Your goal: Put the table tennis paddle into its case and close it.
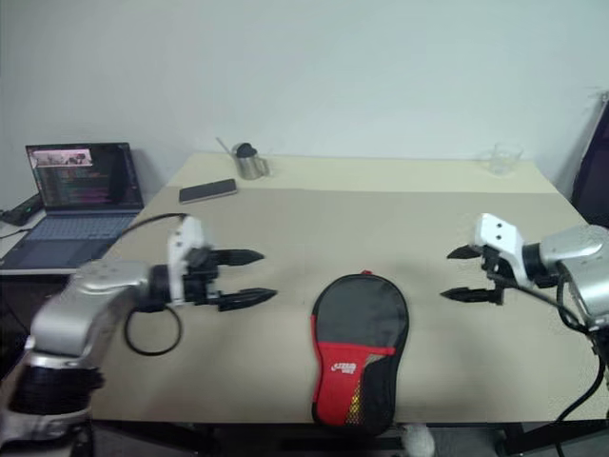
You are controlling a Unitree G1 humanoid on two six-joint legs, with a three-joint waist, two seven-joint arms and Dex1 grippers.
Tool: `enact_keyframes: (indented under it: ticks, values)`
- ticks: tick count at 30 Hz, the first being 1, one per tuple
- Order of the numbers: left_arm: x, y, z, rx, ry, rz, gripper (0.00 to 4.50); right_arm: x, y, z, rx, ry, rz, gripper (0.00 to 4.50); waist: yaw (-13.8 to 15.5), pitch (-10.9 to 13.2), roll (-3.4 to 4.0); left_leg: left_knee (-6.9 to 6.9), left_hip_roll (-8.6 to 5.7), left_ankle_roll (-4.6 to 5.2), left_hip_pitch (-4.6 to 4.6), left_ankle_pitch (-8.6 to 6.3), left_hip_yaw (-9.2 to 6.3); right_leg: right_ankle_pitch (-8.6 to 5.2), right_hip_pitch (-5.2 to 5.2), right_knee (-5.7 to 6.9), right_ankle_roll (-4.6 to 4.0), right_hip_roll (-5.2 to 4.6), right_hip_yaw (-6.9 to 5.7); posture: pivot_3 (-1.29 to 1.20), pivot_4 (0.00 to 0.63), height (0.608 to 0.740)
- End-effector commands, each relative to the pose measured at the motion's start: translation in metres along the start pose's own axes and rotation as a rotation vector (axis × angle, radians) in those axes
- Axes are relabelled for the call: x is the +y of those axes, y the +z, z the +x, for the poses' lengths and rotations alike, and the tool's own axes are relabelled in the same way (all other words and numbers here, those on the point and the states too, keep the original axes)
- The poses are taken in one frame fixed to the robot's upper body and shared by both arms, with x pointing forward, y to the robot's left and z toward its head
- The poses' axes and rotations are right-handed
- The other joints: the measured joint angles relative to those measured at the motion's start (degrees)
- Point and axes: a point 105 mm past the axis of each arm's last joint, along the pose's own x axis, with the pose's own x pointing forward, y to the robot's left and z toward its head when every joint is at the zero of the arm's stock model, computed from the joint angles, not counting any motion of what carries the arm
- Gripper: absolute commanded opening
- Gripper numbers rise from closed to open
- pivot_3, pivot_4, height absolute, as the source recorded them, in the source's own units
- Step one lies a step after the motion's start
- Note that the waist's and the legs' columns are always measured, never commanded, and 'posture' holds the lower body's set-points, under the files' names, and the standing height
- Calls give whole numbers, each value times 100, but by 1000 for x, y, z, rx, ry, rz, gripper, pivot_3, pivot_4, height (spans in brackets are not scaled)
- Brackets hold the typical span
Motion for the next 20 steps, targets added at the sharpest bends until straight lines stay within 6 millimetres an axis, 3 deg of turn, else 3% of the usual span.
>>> enact_keyframes:
  ticks: [1, 6, 11, 17, 20]
  values:
    - [2, 6, -24, 10, 46, 34, 4500, -14, 2, -12, -12, -21, -11, 4471, 6, 8, 7, 0, -1, 0, 0, 0, 0, -1, 0, 1, -1, -1, 0, 0, 150, 740]
    - [3, -10, -54, 87, 85, 18, 4500, -13, 8, -12, -29, 17, -43, 4471, -17, 21, 19, -5, 2, -1, -5, 0, 6, -4, -15, 7, -7, -1, 3, 0, 150, 740]
    - [7, -3, -76, 99, 140, 17, 4500, -2, 25, -12, -69, 64, -108, 4471, -17, 40, 31, -4, 4, -1, -20, 0, 9, -4, -34, 14, -11, 0, 5, 0, 150, 740]
    - [1, -18, -77, 147, 144, -19, 4500, 13, 35, 1, -103, 96, -121, 4471, -16, 42, 35, -6, 4, -2, -20, -2, 10, -4, -34, 13, -11, -1, 6, 0, 150, 740]
    - [2, -14, -77, 149, 139, -14, 4500, 18, 42, 5, -132, 107, -142, 4471, -15, 43, 36, -5, 4, -2, -21, -2, 9, -4, -34, 14, -11, -1, 6, 0, 150, 740]
